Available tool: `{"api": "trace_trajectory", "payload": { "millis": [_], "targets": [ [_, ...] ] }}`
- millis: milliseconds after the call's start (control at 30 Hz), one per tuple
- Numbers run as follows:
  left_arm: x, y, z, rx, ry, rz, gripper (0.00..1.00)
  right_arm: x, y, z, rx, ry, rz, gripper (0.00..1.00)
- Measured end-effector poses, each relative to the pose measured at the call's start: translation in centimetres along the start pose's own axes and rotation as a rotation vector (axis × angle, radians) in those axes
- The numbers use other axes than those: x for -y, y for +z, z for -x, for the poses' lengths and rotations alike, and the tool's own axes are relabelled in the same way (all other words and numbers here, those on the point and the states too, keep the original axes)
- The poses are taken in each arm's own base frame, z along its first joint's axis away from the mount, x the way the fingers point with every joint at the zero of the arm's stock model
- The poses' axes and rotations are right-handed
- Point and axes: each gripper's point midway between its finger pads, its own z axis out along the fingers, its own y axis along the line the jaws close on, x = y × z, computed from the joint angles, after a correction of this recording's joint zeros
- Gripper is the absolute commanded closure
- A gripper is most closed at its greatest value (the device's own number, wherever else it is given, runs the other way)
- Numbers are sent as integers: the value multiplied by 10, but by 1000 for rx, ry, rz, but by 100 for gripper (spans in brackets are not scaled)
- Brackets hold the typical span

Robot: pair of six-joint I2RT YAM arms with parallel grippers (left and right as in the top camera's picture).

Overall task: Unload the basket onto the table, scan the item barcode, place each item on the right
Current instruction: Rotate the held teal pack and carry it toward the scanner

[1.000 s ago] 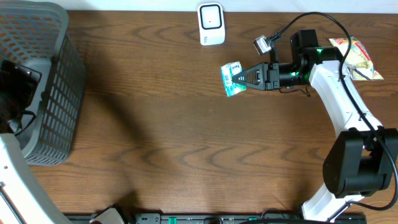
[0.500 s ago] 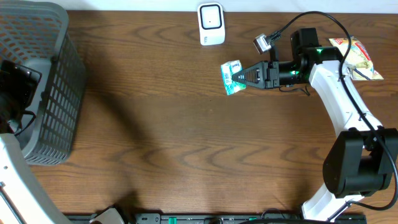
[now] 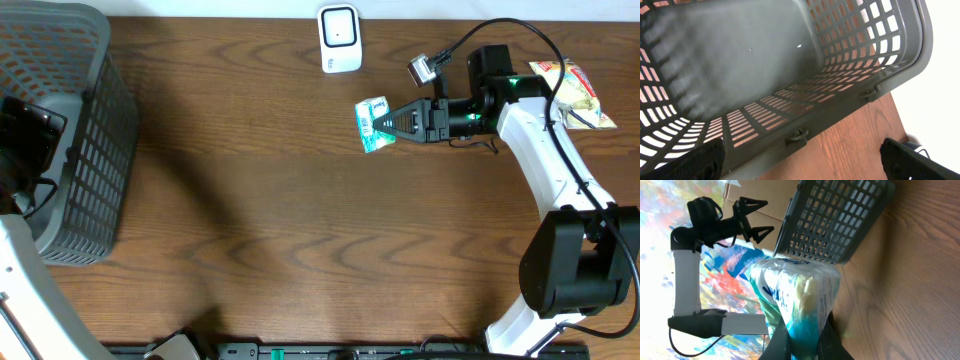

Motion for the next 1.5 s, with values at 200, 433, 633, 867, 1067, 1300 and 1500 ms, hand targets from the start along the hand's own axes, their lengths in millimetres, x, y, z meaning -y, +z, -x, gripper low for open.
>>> {"api": "trace_trajectory", "payload": {
  "millis": [200,433,633,867,1067,1300,1500],
  "targets": [
    [0,0,0,0,0,0,2,0,0,0,0,-2,0,99],
    [0,0,0,0,0,0,2,0,0,1,0,-4,0,99],
    [0,0,0,0,0,0,2,0,0,1,1,-11,0,99],
    [0,0,0,0,0,0,2,0,0,1,1,-14,0,99],
    [0,0,0,0,0,0,2,0,0,2,1,-16,0,99],
    [0,0,0,0,0,0,3,0,0,2,1,-22,0,99],
    [0,0,0,0,0,0,3,6,0,1,-7,-32,-34,99]
  ]
}}
